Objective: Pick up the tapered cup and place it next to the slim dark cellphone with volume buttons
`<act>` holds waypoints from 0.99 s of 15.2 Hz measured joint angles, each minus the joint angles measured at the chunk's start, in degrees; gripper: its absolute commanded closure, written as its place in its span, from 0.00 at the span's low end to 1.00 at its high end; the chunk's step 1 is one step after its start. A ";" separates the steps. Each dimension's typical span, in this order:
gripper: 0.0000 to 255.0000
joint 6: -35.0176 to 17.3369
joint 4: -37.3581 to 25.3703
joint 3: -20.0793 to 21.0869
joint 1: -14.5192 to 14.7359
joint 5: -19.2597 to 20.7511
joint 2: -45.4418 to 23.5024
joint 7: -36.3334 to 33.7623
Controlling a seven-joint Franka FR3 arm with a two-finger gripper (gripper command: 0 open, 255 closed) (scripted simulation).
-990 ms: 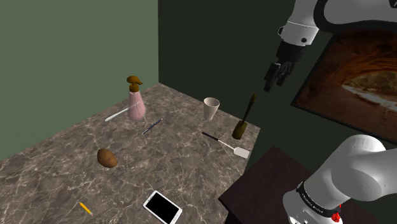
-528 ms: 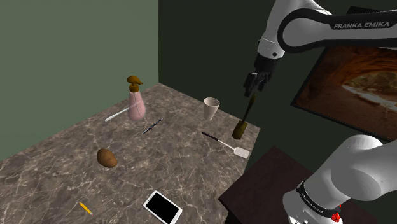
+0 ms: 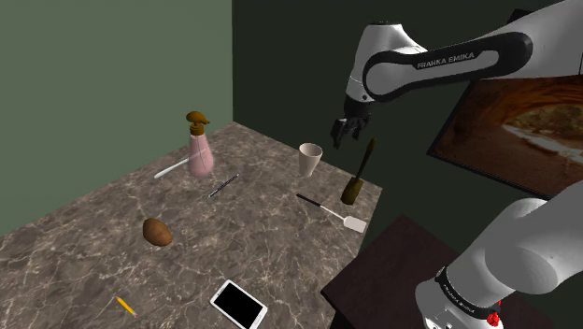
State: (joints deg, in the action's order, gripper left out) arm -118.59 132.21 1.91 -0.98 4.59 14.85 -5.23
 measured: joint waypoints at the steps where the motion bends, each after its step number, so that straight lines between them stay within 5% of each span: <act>1: 0.00 -1.34 -0.67 0.07 -0.10 0.38 -1.89 -0.32; 15: 0.00 -14.35 -18.91 -0.69 -0.59 6.47 -31.71 -4.61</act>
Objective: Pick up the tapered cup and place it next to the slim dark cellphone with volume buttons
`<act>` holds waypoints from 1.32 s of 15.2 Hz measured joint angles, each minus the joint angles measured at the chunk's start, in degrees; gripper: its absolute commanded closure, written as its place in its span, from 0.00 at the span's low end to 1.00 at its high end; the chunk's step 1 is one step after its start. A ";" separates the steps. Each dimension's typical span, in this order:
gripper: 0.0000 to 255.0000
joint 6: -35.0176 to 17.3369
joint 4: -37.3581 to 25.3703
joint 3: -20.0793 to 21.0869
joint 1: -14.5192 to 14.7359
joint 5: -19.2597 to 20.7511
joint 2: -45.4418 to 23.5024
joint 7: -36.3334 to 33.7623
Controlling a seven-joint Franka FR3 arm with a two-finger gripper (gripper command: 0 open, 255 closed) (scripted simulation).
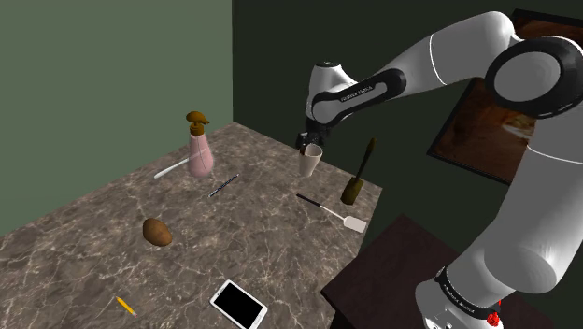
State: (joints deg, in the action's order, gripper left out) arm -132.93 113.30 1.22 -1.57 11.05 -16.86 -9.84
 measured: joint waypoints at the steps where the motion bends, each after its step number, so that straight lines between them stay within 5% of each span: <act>1: 0.00 -0.40 -1.91 -0.15 0.10 0.37 -2.17 -0.30; 5: 0.00 -1.28 -8.17 -0.69 0.15 1.18 -9.00 -0.61; 18: 0.00 -5.07 -9.09 -1.16 -0.01 1.81 -13.63 -1.06; 19: 1.00 -5.07 -9.09 -1.16 -0.01 1.81 -13.63 -1.06; 20: 1.00 -5.07 -9.09 -1.16 -0.01 1.81 -13.63 -1.06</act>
